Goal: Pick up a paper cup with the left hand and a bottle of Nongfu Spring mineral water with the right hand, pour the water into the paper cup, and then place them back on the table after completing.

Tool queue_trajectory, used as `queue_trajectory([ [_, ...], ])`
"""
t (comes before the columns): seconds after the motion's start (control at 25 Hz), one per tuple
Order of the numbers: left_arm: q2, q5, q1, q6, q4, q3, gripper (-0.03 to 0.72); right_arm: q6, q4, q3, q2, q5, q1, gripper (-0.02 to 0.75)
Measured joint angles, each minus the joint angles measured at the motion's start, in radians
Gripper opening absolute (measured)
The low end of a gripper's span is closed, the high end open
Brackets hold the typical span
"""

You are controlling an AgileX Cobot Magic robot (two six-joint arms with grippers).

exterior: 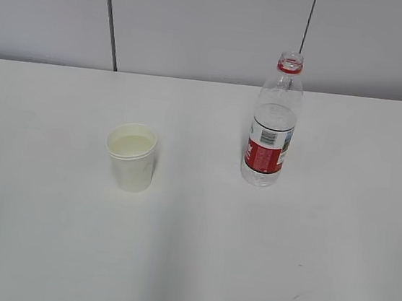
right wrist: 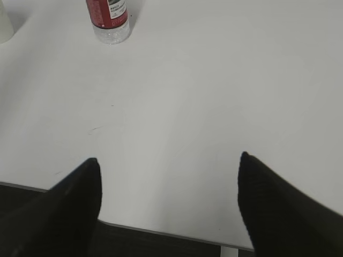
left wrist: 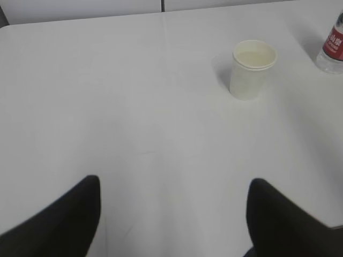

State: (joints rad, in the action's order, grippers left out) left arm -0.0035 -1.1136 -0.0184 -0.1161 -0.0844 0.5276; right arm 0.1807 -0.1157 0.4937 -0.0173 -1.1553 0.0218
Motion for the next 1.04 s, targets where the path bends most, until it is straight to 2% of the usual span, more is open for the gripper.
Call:
queue_trajectory([
  [1.04,0.000,0.000,0.000,0.000,-0.007,0.000,0.505,-0.015,0.000,0.000,0.000,0.000,0.000,0.587],
])
